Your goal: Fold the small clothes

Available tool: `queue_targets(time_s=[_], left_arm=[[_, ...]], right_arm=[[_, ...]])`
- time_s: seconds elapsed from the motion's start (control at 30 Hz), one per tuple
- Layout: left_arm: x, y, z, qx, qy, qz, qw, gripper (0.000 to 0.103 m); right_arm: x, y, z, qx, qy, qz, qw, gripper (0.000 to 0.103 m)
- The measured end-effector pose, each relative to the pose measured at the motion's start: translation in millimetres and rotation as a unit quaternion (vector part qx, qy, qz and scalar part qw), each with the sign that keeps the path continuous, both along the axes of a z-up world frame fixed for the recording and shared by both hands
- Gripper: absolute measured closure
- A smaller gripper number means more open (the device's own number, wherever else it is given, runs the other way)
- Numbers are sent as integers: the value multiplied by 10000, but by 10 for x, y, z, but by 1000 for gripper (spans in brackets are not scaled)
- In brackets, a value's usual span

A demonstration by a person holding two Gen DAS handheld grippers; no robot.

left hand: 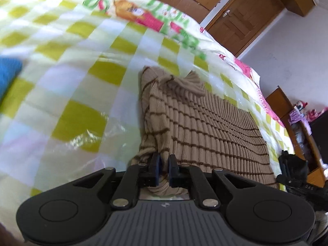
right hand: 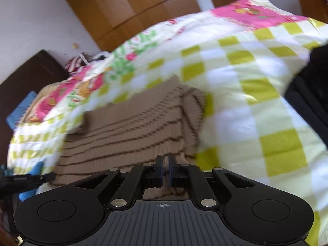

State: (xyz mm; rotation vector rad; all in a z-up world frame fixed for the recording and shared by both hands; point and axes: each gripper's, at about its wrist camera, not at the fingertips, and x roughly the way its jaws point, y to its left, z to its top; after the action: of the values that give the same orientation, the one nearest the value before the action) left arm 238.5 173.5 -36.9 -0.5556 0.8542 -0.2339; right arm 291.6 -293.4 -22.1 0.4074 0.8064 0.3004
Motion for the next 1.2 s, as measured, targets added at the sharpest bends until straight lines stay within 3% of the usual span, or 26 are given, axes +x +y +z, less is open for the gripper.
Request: queue_targets(time_s=[0.07,0.17,0.33,0.43,0.5,0.57,0.73,0.83,0.93,0.97,1.0,1.03,1.2], left_arm=[[5,-11,13,-15,-71,-50,10000,80],[75,-44,9,21,-51,-170,9998,70],[161,-71,-43,-13,4,-175,9998,62],[171,-120,-71,68,41,-218,9997,60],[156,-150,-59,193,19,-212,9996,60],[146,-158,-29,245,3,-200,9995,60],[159,-154,-1,258,21,-211,9994,60],[175,-135,-19,170,47,-195,9997,60],[216,-145,-50,159,109,-178,9997,60],[225,-149,-42,171,103,-165,9997,61],[214,-141,-17,153,52,-148,9998,70],[186,-123,19,121,-19,-162,9998,76],[-3,9,155,-122,-291,-68,9995,78]], right_arm=[[26,-14,7,31,-53,4,10000,89],[98,53,38,-201,-106,204,9995,78],[293,126,-50,-526,-22,216,9984,75],[394,168,-178,-744,335,218,9964,71],[344,161,-147,-696,263,135,9971,76],[251,181,-32,-872,18,162,9961,90],[168,223,76,-732,69,534,9959,93],[248,152,-18,-404,295,484,9976,85],[345,144,-150,-191,476,434,9977,85],[348,156,-163,-214,477,431,9977,89],[345,162,-145,-211,488,425,9977,90],[314,144,-93,-123,441,403,9981,94],[-99,-67,297,352,-122,251,9990,96]])
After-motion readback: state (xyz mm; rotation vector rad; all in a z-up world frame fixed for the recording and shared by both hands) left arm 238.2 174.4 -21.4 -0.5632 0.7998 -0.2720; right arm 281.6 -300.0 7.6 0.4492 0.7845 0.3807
